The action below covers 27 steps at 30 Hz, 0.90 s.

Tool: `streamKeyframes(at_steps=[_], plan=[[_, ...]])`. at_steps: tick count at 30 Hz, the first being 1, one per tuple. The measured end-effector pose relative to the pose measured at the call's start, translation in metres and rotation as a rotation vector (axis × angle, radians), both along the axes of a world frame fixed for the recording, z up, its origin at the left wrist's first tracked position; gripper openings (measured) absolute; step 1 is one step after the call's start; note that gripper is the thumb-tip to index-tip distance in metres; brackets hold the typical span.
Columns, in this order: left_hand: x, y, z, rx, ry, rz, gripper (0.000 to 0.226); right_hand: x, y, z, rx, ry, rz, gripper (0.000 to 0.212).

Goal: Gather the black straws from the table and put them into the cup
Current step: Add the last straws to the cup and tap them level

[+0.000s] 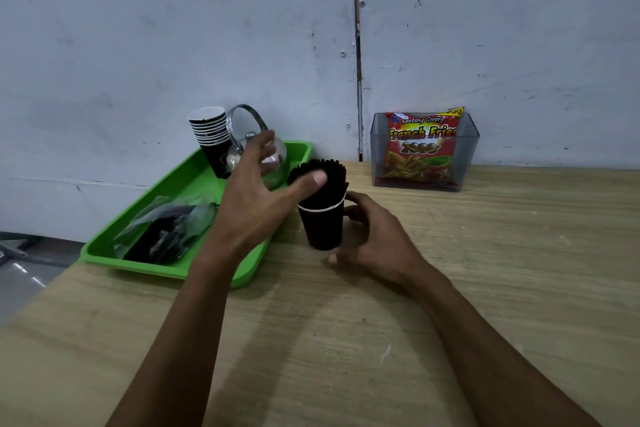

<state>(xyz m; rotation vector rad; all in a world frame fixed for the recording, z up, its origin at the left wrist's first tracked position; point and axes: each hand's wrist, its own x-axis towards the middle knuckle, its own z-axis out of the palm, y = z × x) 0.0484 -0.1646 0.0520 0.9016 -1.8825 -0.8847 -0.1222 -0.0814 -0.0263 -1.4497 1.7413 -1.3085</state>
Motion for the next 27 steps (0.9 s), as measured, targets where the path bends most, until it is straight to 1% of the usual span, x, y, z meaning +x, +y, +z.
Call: streamKeyframes(at_steps=[3, 6, 9, 12, 15, 16, 18, 21, 27], plan=[[0.002, 0.023, -0.02, 0.003, 0.031, 0.049, 0.104, -0.018, 0.012, 0.009, 0.034, -0.065, 0.002, 0.089], [-0.009, 0.038, -0.04, 0.037, 0.05, 0.132, 0.109, -0.035, 0.031, 0.011, 0.067, -0.003, -0.06, 0.071], [-0.022, 0.041, -0.053, 0.076, 0.023, 0.2, 0.11, -0.039, 0.055, 0.002, 0.063, -0.012, -0.095, 0.059], [-0.032, 0.042, -0.06, 0.097, 0.009, 0.26, 0.095, -0.034, 0.073, -0.008, 0.015, 0.059, -0.108, 0.053], [-0.039, 0.036, -0.063, 0.089, -0.028, 0.338, 0.072, -0.028, 0.079, -0.01, -0.013, 0.2, -0.097, 0.049], [-0.041, 0.034, -0.063, 0.079, -0.04, 0.352, 0.067, -0.027, 0.079, -0.011, -0.019, 0.259, -0.093, 0.045], [-0.045, 0.028, -0.064, 0.064, -0.05, 0.361, 0.064, -0.025, 0.078, -0.012, -0.023, 0.353, -0.088, 0.038], [-0.057, 0.014, -0.062, 0.059, -0.063, 0.354, 0.062, -0.024, 0.077, -0.011, -0.021, 0.423, -0.099, 0.031], [-0.099, -0.028, -0.057, 0.058, -0.085, 0.293, 0.062, -0.02, 0.074, -0.012, -0.005, 0.5, -0.135, 0.029]])
